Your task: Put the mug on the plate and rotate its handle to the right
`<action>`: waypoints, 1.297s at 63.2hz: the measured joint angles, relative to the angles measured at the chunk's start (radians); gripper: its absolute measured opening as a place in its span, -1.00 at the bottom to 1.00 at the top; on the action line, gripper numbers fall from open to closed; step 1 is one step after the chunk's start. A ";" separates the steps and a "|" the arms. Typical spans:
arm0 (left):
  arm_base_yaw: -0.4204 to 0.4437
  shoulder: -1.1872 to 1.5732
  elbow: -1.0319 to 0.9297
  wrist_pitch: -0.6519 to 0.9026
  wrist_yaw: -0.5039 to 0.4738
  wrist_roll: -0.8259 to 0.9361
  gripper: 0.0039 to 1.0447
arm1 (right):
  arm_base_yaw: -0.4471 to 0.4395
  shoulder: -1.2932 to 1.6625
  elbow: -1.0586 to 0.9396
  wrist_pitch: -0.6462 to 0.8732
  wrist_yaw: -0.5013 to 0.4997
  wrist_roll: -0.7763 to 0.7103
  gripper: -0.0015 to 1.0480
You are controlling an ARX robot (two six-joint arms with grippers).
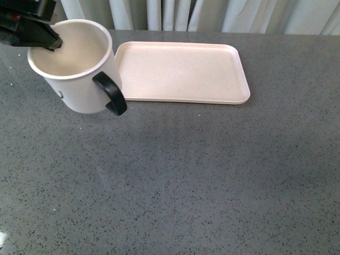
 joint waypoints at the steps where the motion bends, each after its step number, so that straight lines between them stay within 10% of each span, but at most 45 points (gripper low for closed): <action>1: -0.005 0.004 0.002 0.001 0.000 -0.005 -0.96 | 0.000 0.000 0.000 0.000 0.000 0.000 0.82; 46: -0.013 0.013 0.009 -0.016 0.003 -0.019 -0.96 | 0.000 0.000 0.000 0.000 0.000 0.000 0.82; 82: -0.033 0.447 0.620 -0.298 0.038 0.018 -0.96 | 0.000 0.000 0.000 0.000 0.000 0.000 0.82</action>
